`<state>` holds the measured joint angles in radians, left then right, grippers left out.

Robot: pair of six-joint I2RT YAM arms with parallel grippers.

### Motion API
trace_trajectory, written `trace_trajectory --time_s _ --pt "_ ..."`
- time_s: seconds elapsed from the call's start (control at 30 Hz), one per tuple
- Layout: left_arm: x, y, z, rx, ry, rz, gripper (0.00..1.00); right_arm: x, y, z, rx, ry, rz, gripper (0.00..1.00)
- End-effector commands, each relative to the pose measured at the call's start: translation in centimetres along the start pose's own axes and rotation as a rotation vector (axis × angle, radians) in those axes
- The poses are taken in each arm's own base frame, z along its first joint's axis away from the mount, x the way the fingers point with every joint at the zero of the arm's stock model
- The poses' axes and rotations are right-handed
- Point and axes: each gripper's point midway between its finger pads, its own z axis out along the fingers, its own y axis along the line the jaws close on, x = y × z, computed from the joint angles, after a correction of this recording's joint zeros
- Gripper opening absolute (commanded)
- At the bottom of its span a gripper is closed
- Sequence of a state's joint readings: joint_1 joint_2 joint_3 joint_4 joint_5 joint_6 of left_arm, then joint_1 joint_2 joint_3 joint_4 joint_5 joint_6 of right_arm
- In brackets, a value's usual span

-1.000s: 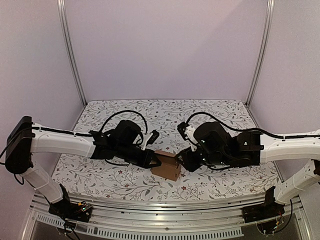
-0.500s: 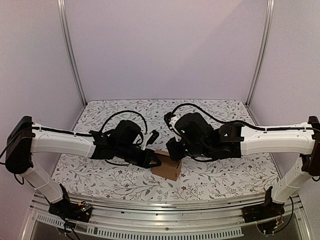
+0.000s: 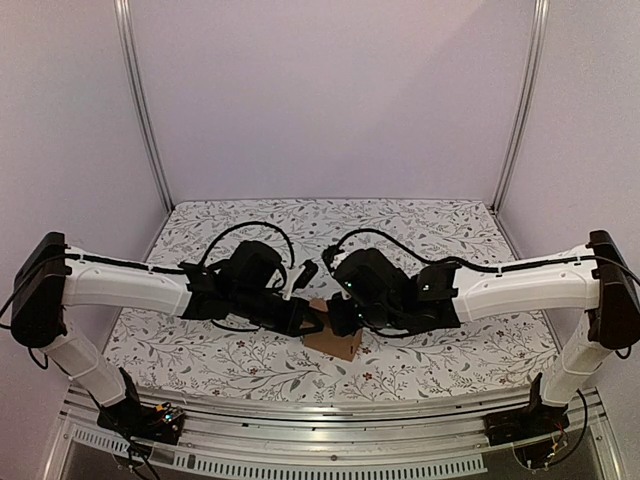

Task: Fold the paper box

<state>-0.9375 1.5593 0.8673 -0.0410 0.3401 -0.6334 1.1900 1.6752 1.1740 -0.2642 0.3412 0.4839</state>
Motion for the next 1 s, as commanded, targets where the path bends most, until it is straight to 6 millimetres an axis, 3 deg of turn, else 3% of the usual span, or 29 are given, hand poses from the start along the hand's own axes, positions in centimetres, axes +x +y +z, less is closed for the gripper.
trace_trajectory --time_s 0.0,0.23,0.47,0.6,0.73,0.83,0.97 --pt "0.4 1.4 0.5 -0.021 0.012 -0.02 0.0 3.7 -1.2 1.7 0.03 0.083 0.019 0.0" --pt "0.5 1.0 0.5 -0.004 0.017 -0.033 0.0 6.9 -1.9 2.8 0.048 0.161 0.028 0.0" --pt "0.2 -0.5 -2.1 0.013 0.023 -0.013 0.0 9.4 -2.9 3.4 0.075 0.216 0.035 0.0" --pt "-2.3 -1.8 -4.5 0.014 -0.035 0.022 0.0 9.9 -3.2 3.2 0.081 0.225 0.036 0.0" --pt "-5.6 -1.1 -6.3 -0.03 -0.09 0.033 0.0 9.6 -3.2 2.9 0.075 0.216 0.032 0.0" --pt "-7.4 -0.6 -6.6 -0.039 -0.106 0.053 0.0 9.4 -3.0 2.7 0.067 0.212 0.035 0.0" --pt "-7.7 0.3 -5.2 0.004 -0.074 0.039 0.0 9.2 -3.0 2.6 0.065 0.207 0.037 0.0"
